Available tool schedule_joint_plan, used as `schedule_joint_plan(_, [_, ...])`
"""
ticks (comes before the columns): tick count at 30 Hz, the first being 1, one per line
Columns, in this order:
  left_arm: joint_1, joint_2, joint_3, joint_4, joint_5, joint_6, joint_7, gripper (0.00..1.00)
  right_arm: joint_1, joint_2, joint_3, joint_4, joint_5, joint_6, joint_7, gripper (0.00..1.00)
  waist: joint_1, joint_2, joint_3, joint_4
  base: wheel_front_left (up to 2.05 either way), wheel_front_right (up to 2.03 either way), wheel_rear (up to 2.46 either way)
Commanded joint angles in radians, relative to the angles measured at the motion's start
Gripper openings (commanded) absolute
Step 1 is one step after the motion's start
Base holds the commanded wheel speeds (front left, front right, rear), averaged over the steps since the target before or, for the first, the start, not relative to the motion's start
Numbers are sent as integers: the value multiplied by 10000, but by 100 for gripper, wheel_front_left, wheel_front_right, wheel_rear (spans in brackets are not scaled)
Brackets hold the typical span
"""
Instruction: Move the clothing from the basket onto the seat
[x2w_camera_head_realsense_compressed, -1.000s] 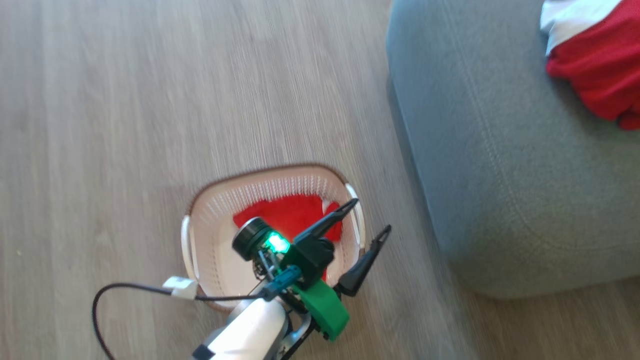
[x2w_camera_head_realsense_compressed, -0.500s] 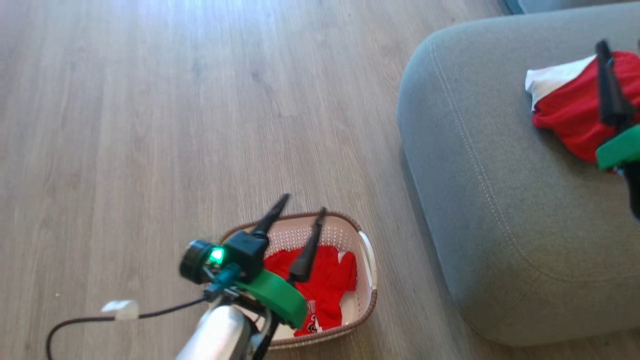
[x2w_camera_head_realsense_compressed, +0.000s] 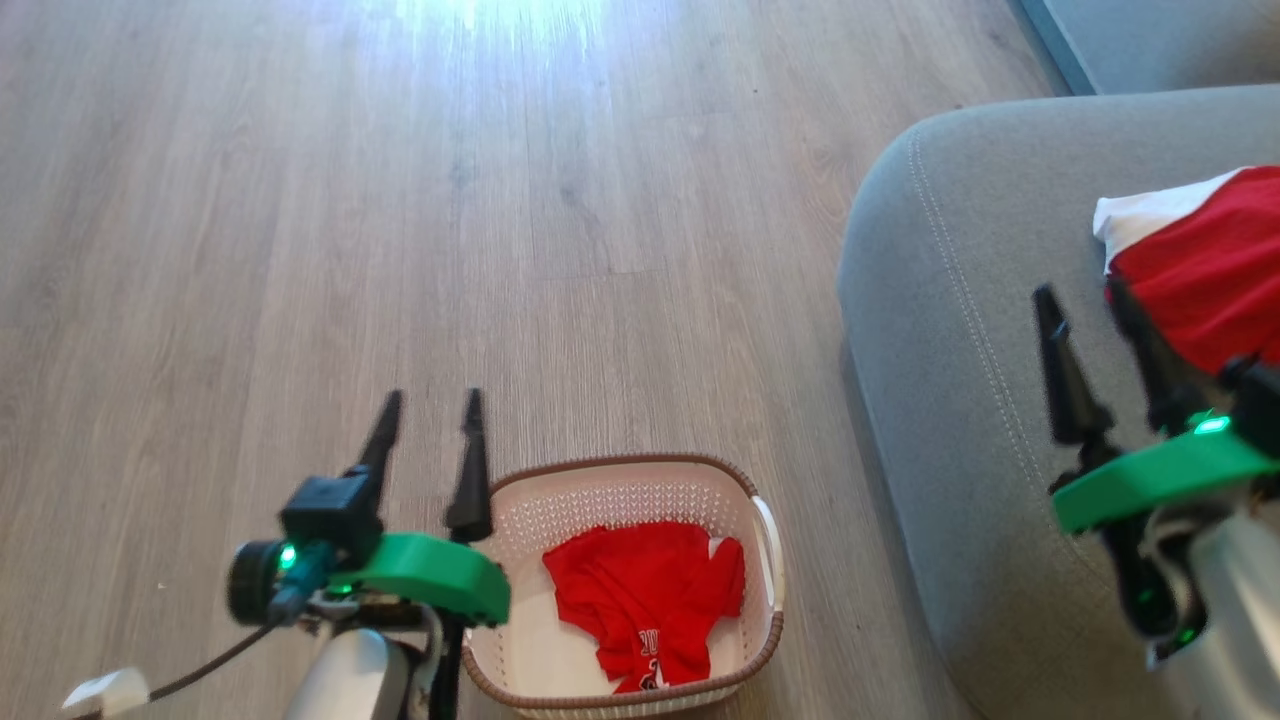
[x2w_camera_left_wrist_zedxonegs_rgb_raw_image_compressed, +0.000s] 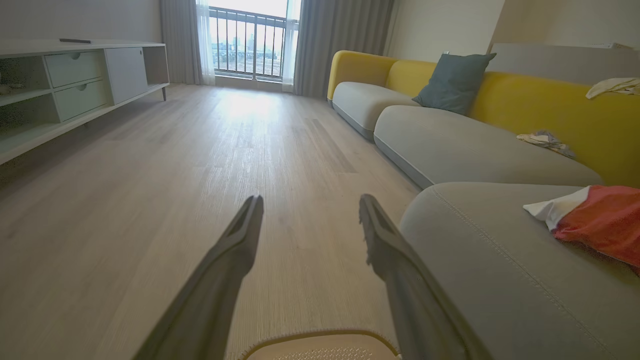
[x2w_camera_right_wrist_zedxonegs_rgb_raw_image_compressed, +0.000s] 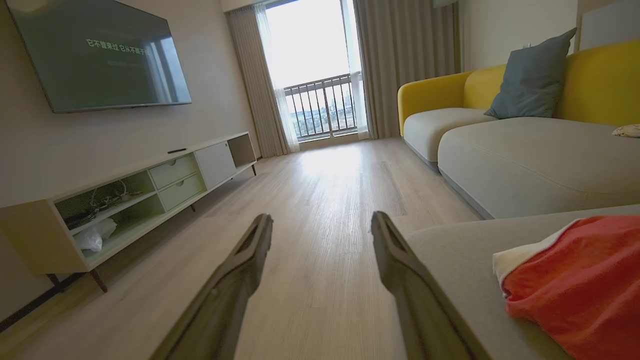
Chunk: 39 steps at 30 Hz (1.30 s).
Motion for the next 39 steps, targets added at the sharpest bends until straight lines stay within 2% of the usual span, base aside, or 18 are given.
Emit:
schedule_joint_plan(1, [-250, 29, 504, -478, -13, 142, -53, 100, 18, 97, -17, -378, -241, 69, -91, 100, 1, -1, -31, 49, 0, 0, 0])
schedule_joint_plan(6, [42, 29, 612, -748, 354, 274, -53, 100, 979, 850, -373, -336, -699, 69, -91, 100, 1, -1, -30, 139, 0, 0, 0])
schedule_joint_plan(16, [516, 29, 536, -543, 349, 287, -53, 100, 1842, 1587, -784, -291, -1384, 69, -91, 100, 1, -1, 43, 88, 0, 0, 0])
schedule_joint_plan(39, [390, 29, 288, -214, 295, 57, -53, 100, 1864, 1907, -947, -259, -1396, 69, -91, 100, 1, -1, 55, 104, 0, 0, 0])
